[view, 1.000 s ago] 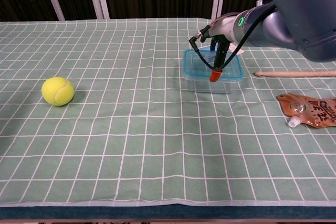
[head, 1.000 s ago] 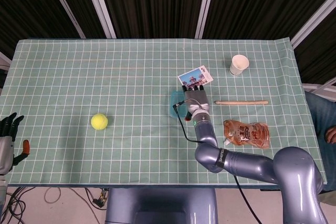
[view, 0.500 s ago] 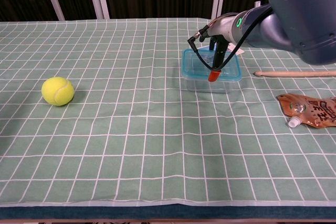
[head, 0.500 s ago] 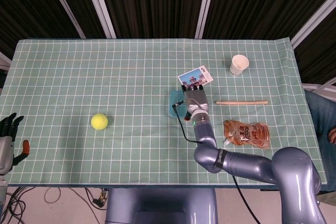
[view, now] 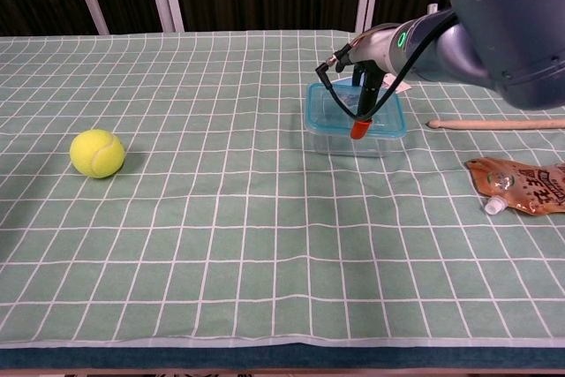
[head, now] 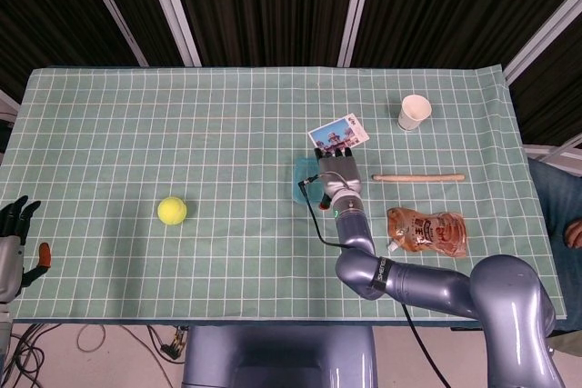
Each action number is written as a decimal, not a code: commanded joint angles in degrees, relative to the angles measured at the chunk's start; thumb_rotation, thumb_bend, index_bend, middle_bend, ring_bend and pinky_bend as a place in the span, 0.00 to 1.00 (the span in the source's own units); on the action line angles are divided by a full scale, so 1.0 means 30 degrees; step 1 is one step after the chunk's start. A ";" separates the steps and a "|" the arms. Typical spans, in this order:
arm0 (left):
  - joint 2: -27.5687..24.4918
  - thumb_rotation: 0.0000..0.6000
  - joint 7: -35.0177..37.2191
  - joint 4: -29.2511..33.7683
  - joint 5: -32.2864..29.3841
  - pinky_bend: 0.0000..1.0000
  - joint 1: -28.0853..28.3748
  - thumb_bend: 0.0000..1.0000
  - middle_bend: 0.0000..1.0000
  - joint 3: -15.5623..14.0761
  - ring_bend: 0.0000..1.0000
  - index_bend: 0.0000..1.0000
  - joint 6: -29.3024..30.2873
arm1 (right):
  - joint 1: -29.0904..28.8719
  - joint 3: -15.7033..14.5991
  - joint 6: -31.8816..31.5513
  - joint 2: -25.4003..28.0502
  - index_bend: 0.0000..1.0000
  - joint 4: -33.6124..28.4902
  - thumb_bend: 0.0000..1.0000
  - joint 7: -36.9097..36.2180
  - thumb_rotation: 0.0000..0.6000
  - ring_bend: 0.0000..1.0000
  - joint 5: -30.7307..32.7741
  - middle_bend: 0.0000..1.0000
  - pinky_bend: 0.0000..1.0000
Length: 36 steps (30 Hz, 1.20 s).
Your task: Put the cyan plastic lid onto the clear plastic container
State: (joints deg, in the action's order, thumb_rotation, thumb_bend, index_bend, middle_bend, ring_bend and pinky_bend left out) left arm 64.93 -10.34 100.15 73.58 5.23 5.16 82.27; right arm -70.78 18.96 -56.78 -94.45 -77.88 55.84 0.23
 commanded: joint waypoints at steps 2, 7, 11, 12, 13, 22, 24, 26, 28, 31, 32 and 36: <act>0.0004 1.00 0.0014 0.0004 -0.0025 0.00 -0.0002 0.55 0.00 0.0002 0.00 0.10 -0.0010 | 0.0001 0.0024 0.0007 0.0035 0.01 -0.0057 0.30 0.0026 1.00 0.09 0.0044 0.41 0.00; 0.0002 1.00 0.0006 0.0007 -0.0023 0.00 0.0000 0.55 0.00 -0.0001 0.00 0.10 -0.0002 | 0.0029 0.0055 0.0069 0.0195 0.01 -0.0247 0.30 0.0062 1.00 0.02 0.0139 0.25 0.00; -0.0005 1.00 -0.0005 0.0015 -0.0045 0.00 0.0006 0.55 0.00 -0.0010 0.00 0.10 -0.0027 | 0.0021 -0.0022 0.0108 0.0263 0.01 -0.0284 0.30 0.0187 1.00 0.00 0.0264 0.17 0.00; -0.0005 1.00 -0.0006 0.0018 -0.0044 0.00 0.0005 0.54 0.00 -0.0009 0.00 0.10 -0.0023 | 0.0018 -0.0028 0.0135 0.0273 0.01 -0.0286 0.30 0.0208 1.00 0.00 0.0311 0.16 0.00; -0.0007 1.00 -0.0002 0.0022 -0.0053 0.00 0.0004 0.54 0.00 -0.0004 0.00 0.10 -0.0019 | 0.0015 -0.0032 0.0185 0.0290 0.01 -0.0288 0.30 0.0234 1.00 0.00 0.0371 0.15 0.00; -0.0011 1.00 -0.0013 0.0016 -0.0093 0.00 0.0012 0.55 0.00 0.0002 0.00 0.10 -0.0031 | -0.0010 -0.0133 0.0259 0.0442 0.00 -0.0375 0.30 0.0364 1.00 0.00 0.0531 0.05 0.00; -0.0005 1.00 -0.0018 0.0005 -0.0077 0.00 0.0009 0.55 0.00 -0.0003 0.00 0.10 -0.0015 | 0.0015 -0.0113 0.0263 0.0527 0.00 -0.0460 0.30 0.0320 1.00 0.00 0.0541 0.05 0.00; -0.0001 1.00 -0.0008 -0.0001 -0.0091 0.00 0.0004 0.55 0.00 0.0011 0.00 0.10 0.0005 | 0.0046 -0.0054 0.0222 0.0676 0.00 -0.0616 0.30 0.0242 1.00 0.00 0.0513 0.05 0.00; 0.0001 1.00 -0.0001 -0.0016 -0.0131 0.00 0.0005 0.55 0.00 0.0022 0.00 0.10 -0.0009 | 0.0091 -0.0057 0.0101 0.0881 0.00 -0.0849 0.30 0.0226 1.00 0.00 0.0497 0.05 0.00; 0.0005 1.00 -0.0031 -0.0010 -0.0187 0.00 0.0024 0.55 0.00 0.0027 0.00 0.10 -0.0059 | 0.0153 -0.0200 -0.0119 0.1247 0.00 -0.1289 0.30 0.0422 1.00 0.00 0.0647 0.05 0.00; 0.0006 1.00 -0.0051 -0.0010 -0.0183 0.00 0.0027 0.55 0.00 0.0019 0.00 0.10 -0.0063 | 0.0189 -0.0225 -0.0197 0.1435 0.00 -0.1519 0.30 0.0490 1.00 0.00 0.0765 0.05 0.00; 0.0010 1.00 -0.0053 0.0009 -0.0150 0.00 0.0014 0.55 0.00 0.0013 0.00 0.10 -0.0019 | 0.0390 -0.0192 -0.0364 0.2095 0.00 -0.2389 0.30 0.0358 1.00 0.00 0.0734 0.05 0.00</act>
State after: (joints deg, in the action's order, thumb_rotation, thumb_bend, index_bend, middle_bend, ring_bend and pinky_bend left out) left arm 64.95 -10.50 100.18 73.13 5.28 5.20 82.22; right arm -69.90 18.40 -57.59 -88.84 -84.31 57.04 2.44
